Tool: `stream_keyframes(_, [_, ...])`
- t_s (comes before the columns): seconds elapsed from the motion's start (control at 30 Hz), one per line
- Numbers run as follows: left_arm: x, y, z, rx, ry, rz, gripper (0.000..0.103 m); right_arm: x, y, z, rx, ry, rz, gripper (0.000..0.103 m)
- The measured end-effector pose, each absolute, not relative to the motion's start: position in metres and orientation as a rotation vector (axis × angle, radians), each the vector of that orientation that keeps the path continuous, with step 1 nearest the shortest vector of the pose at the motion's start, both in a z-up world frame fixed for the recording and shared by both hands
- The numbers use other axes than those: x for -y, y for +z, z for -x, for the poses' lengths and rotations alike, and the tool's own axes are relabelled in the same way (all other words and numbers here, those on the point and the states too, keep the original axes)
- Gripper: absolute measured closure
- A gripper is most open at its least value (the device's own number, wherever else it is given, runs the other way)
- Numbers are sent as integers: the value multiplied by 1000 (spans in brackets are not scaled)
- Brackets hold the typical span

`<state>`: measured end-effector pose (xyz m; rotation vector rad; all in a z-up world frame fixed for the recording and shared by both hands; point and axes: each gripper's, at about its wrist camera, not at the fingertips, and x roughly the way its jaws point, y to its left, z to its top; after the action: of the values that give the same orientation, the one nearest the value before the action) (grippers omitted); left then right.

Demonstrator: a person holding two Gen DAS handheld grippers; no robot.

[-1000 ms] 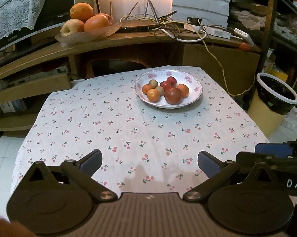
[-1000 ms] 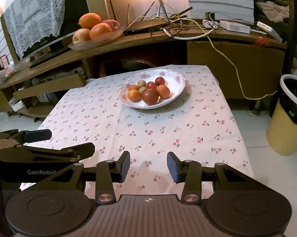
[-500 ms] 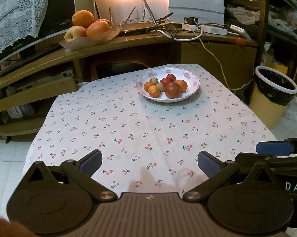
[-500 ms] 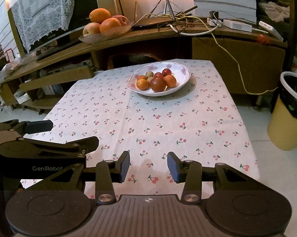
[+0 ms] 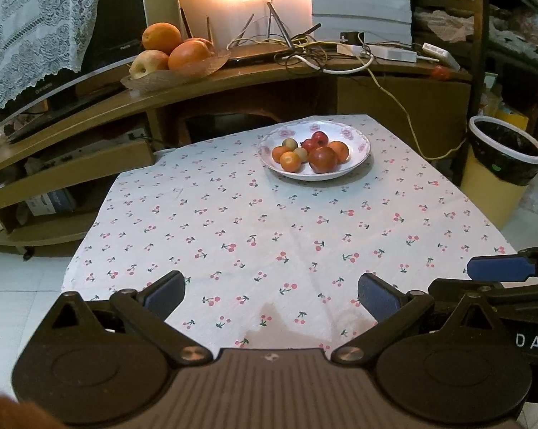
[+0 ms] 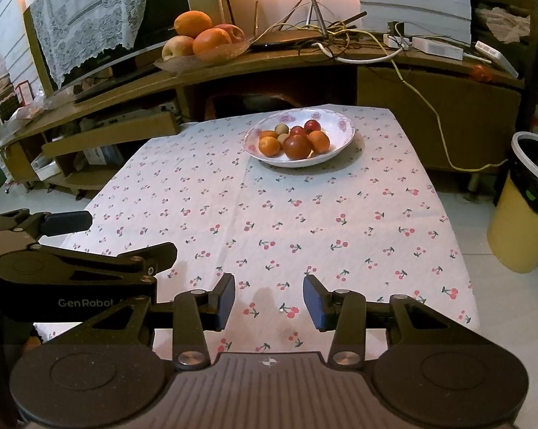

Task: Organize fruits

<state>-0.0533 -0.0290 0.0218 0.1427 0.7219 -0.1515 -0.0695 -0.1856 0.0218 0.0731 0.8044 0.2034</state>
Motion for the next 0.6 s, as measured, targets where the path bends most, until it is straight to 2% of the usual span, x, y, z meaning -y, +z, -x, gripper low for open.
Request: stream_keyframes(0.6, [26, 22, 60, -716, -136, -146, 0, 181, 21, 73, -803, 216, -66, 59])
